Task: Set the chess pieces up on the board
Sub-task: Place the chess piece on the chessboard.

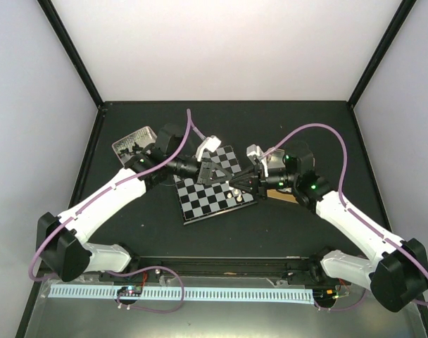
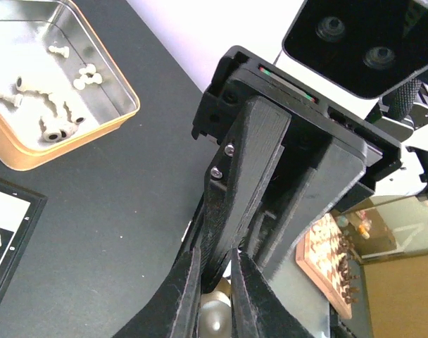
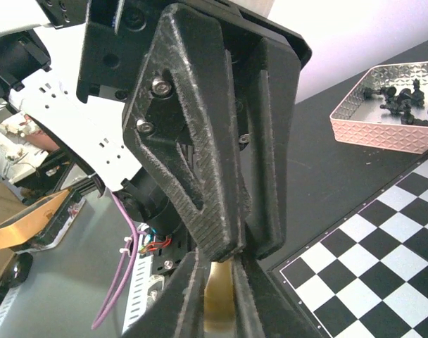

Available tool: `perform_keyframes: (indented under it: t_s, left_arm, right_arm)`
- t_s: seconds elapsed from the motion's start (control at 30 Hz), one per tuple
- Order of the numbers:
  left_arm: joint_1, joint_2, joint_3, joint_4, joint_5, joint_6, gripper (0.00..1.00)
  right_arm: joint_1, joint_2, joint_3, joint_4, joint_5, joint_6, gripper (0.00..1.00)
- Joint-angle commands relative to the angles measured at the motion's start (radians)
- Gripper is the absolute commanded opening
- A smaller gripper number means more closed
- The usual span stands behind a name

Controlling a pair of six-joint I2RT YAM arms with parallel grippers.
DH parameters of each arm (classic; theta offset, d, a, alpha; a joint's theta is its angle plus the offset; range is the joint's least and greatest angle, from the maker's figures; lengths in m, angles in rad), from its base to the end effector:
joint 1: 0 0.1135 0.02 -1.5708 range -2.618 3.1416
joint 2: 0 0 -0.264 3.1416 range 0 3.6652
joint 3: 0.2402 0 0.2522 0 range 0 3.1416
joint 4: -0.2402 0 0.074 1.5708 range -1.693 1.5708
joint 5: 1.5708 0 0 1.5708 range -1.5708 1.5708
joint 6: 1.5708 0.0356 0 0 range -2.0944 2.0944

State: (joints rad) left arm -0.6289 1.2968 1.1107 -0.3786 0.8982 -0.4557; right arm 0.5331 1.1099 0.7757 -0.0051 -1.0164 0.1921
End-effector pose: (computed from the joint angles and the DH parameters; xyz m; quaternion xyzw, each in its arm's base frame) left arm 0.2114 -0.1882 0.3298 0.2768 0.7682 -0.5499 0.1757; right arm 0.1923 0.1486 0.2954 -0.3980 0.6551 0.5504 0.3309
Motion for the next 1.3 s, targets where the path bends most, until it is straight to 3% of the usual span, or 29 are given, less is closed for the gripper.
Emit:
perform_keyframes:
  t_s: [0.0, 0.1, 0.2, 0.33, 0.47, 0.67, 0.87, 1.27]
  left_arm:
    - [-0.016, -0.003, 0.039, -0.027, 0.041, 0.017, 0.02]
    - [-0.016, -0.010, 0.038, -0.031, -0.002, 0.016, 0.02]
    - [-0.015, -0.010, 0.038, -0.052, -0.090, 0.017, 0.01]
    - [-0.013, -0.010, 0.031, -0.121, -0.338, 0.046, 0.02]
    - [-0.020, -0.010, -0.025, -0.140, -0.581, 0.070, 0.01]
    - [-0.116, 0.013, -0.129, -0.123, -0.914, 0.061, 0.02]
    - [-0.195, 0.111, -0.214, -0.021, -1.004, 0.019, 0.02]
    - [-0.265, 0.243, -0.293, 0.161, -1.068, 0.009, 0.02]
  right_arm:
    - [0.007, 0.005, 0.032, 0.037, 0.039, 0.008, 0.10]
    - [0.007, 0.008, 0.028, 0.036, 0.053, 0.019, 0.15]
    - [0.007, 0.012, 0.030, 0.021, 0.079, 0.032, 0.28]
    - [0.007, 0.006, 0.024, -0.003, 0.134, 0.051, 0.43]
    - [0.007, -0.021, 0.001, -0.018, 0.274, 0.100, 0.50]
    - [0.007, -0.062, -0.038, -0.076, 0.556, 0.199, 0.51]
    - [0.008, -0.145, -0.084, -0.166, 0.771, 0.297, 0.51]
    - [0.007, -0.326, -0.211, -0.177, 0.835, 0.399, 0.52]
